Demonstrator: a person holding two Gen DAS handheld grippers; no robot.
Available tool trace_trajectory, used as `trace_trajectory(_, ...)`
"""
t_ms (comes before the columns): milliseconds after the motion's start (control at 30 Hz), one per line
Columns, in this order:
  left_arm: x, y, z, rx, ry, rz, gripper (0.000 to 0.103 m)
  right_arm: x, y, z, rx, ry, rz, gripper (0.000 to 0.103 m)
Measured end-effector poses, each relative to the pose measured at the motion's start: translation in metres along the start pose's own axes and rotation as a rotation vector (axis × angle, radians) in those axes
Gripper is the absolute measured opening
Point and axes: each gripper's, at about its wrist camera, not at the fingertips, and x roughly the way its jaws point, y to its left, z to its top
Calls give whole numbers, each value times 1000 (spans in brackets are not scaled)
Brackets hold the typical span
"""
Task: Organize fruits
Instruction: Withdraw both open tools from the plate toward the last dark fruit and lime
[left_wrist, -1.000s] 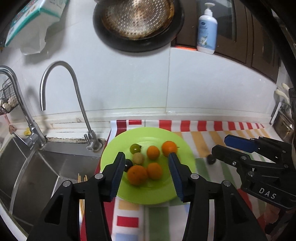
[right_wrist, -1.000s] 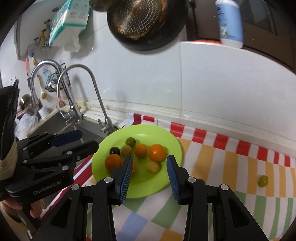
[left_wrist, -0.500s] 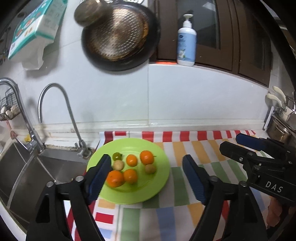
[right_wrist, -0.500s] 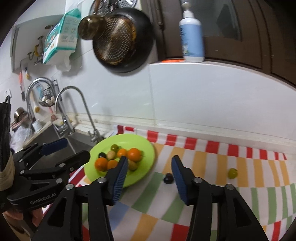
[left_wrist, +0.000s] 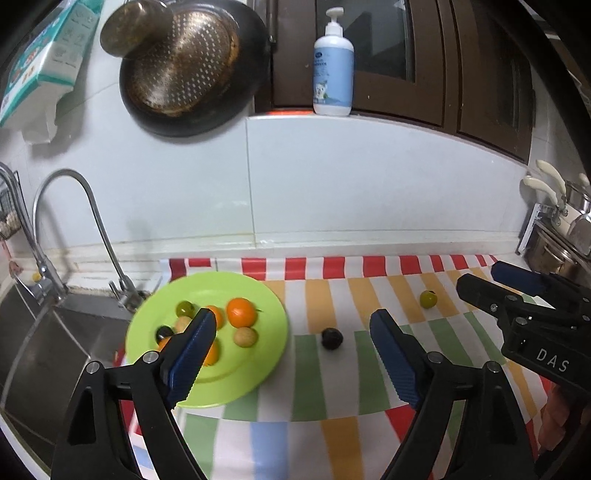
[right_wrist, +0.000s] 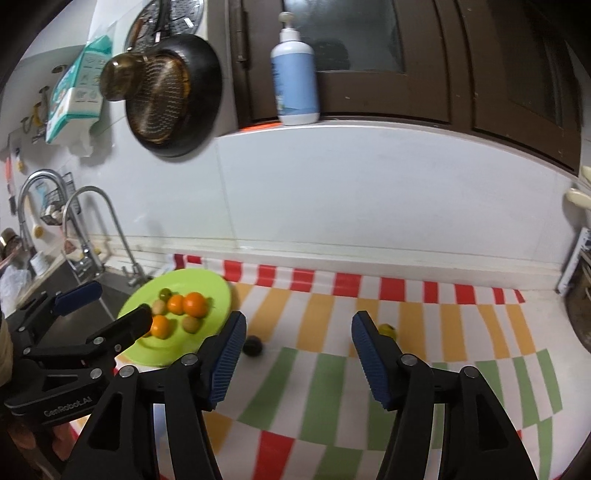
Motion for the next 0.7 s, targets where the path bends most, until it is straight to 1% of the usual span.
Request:
trace_trajectory(167,12,-12,-4,-24,7,2,85,6,-16,-5,-5,8,-33,60)
trace_trajectory(300,30,-18,-10,-59,50,-1,85,13,-29,-11,-6,10,-56,60)
trace_trajectory(533,58,-27,-18,-50,99,13,84,38,-49,-22,41,42,-57,60)
trace_trajectory(633,74,-30,-20,-49,134,2,77,52,-56,-26,73,65,-62,60)
trace_trajectory(700,86,-33,-21,-43,165,-14,70,64,-61,-28,98,86,-70,60)
